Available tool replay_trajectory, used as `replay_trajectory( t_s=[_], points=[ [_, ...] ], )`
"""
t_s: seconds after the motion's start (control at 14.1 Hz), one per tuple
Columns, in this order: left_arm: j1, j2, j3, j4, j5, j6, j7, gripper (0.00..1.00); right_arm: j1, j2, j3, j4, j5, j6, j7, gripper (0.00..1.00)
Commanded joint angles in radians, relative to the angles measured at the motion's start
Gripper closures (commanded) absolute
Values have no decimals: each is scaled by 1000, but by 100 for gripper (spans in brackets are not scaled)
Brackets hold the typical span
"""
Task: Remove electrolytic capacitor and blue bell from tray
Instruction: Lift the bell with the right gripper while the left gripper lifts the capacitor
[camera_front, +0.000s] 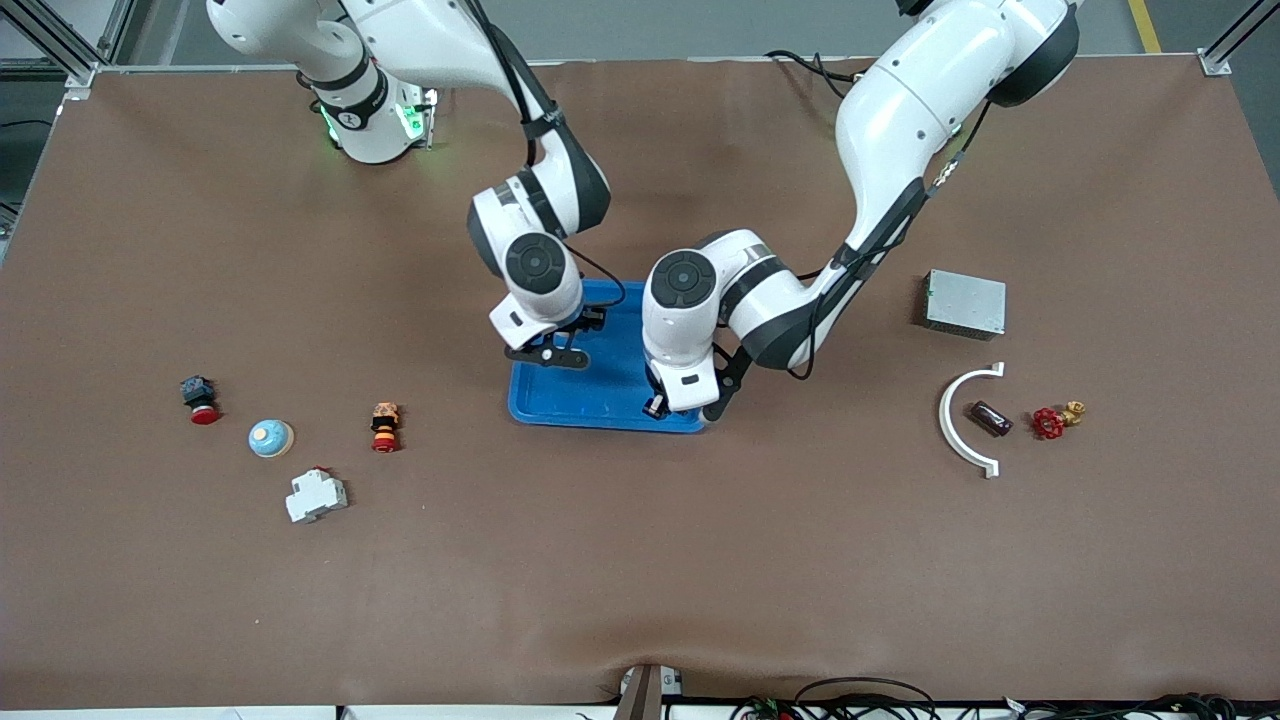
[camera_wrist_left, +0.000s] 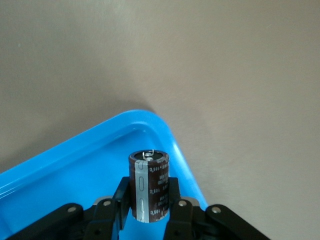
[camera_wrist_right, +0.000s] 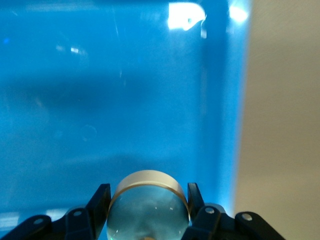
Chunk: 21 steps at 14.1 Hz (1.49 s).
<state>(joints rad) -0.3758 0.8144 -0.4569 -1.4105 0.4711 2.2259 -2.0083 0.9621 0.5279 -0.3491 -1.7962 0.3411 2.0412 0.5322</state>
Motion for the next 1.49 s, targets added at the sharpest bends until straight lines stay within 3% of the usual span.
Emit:
replay_trajectory(
  t_s=[0.0,0.14,0.21,0.43,0.71,0.92,1.21,1.42],
  points=[
    [29,-81,-2,-14,11,-77,20,100,-168,-55,-10,188,7,-326,-218,92],
    [61,-125,-2,-21,1,-133,84,100,-277,-55,-14,305,-31,-462,-376,93],
    [81,-144,-5,-28,0,-159,106,100,-319,-54,-13,337,-97,-487,-473,93],
    [148,-219,-8,-109,-14,-173,201,100,-406,-54,-14,366,-264,-473,-735,93],
    [288,-299,-58,-189,-81,-199,368,100,-563,-42,-14,397,-338,-365,-1119,93],
    [447,-328,-162,-257,-89,-241,504,100,-678,24,-13,394,-350,-219,-1341,93],
    [765,-331,-388,-375,-88,-242,701,100,-779,125,-10,394,-343,-35,-1562,93],
    [859,-333,-427,-445,-80,-242,784,100,-827,193,-5,394,-340,86,-1675,93]
  ],
)
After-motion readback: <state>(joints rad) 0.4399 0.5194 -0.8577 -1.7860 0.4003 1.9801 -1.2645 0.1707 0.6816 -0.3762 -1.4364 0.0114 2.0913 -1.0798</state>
